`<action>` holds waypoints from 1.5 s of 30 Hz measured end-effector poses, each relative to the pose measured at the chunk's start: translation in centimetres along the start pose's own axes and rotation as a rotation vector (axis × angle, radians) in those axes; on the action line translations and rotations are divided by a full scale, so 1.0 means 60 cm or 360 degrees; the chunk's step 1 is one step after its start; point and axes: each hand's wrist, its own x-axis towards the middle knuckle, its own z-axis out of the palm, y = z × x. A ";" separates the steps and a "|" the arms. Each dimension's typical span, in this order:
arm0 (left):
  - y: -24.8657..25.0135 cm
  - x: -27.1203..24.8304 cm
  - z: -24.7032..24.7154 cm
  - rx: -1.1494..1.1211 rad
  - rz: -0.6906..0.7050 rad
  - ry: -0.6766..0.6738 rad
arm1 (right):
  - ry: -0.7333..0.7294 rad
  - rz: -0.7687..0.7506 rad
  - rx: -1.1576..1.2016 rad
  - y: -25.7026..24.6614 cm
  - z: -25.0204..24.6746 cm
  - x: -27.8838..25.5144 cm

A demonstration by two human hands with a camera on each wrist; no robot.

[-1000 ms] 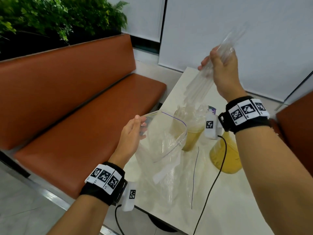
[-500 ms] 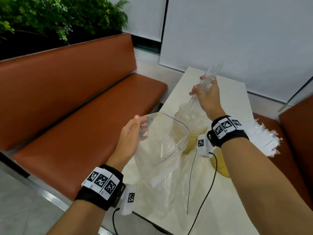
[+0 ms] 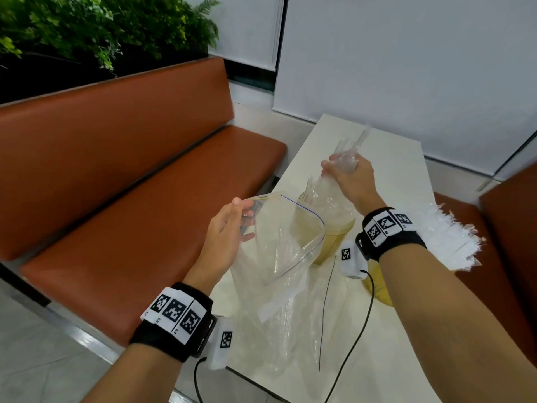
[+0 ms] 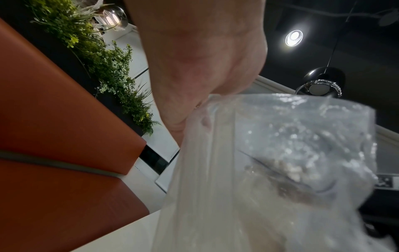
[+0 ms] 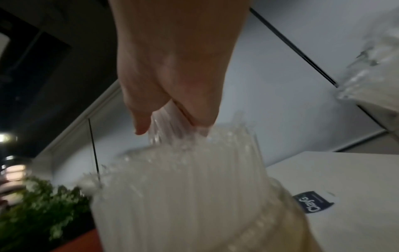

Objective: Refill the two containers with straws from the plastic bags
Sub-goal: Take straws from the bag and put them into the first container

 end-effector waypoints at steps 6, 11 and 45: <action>0.002 0.002 0.002 0.0011 0.0005 -0.0009 | -0.0148 0.0062 -0.0002 -0.002 0.001 -0.022; 0.003 0.002 0.002 0.0029 0.0004 -0.0018 | 0.0246 -0.0387 0.0187 -0.036 -0.003 -0.017; 0.004 -0.002 0.034 0.0140 0.0007 -0.0105 | -0.0909 -0.0069 -0.0935 -0.150 0.015 -0.147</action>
